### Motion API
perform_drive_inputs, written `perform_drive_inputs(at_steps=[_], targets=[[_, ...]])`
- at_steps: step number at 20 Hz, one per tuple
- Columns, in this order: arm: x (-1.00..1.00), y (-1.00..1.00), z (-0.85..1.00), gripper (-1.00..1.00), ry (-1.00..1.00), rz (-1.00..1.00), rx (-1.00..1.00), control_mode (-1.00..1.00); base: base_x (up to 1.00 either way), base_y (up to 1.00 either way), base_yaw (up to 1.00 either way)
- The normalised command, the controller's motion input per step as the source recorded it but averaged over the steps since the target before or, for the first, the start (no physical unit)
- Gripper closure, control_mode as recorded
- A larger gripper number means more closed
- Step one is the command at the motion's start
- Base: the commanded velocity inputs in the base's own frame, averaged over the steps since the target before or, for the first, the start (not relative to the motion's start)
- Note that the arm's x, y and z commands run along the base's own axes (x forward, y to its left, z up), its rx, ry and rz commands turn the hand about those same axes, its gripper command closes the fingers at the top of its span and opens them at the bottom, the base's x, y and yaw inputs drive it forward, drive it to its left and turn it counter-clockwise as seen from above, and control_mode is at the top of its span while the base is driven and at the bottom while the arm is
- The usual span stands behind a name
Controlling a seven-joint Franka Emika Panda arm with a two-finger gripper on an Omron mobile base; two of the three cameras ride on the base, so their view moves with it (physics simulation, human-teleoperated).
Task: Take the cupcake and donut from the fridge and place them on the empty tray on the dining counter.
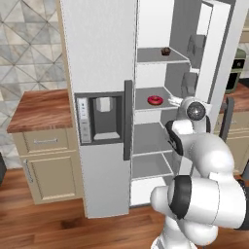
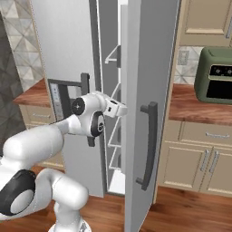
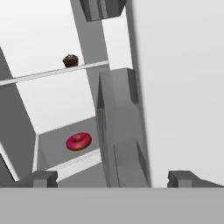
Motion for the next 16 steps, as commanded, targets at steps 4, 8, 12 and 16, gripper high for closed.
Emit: perform_drive_inputs(at_steps=[4, 8, 12, 16], targets=[[0.11, -0.99, -0.15, -1.0, 0.03, -0.01, 0.08, -1.0, 0.0, 0.0, 0.0], [-0.24, -1.0, -0.07, -1.0, 0.03, -0.05, 0.18, -1.0, 0.0, 0.0, 0.0], [-0.47, -1.0, -0.08, -1.0, 0.0, -0.01, 0.21, -1.0, 0.0, 0.0, 0.0], [-0.48, -1.0, -0.08, -1.0, 0.0, -0.01, 0.21, -1.0, 0.0, 0.0, 0.0]])
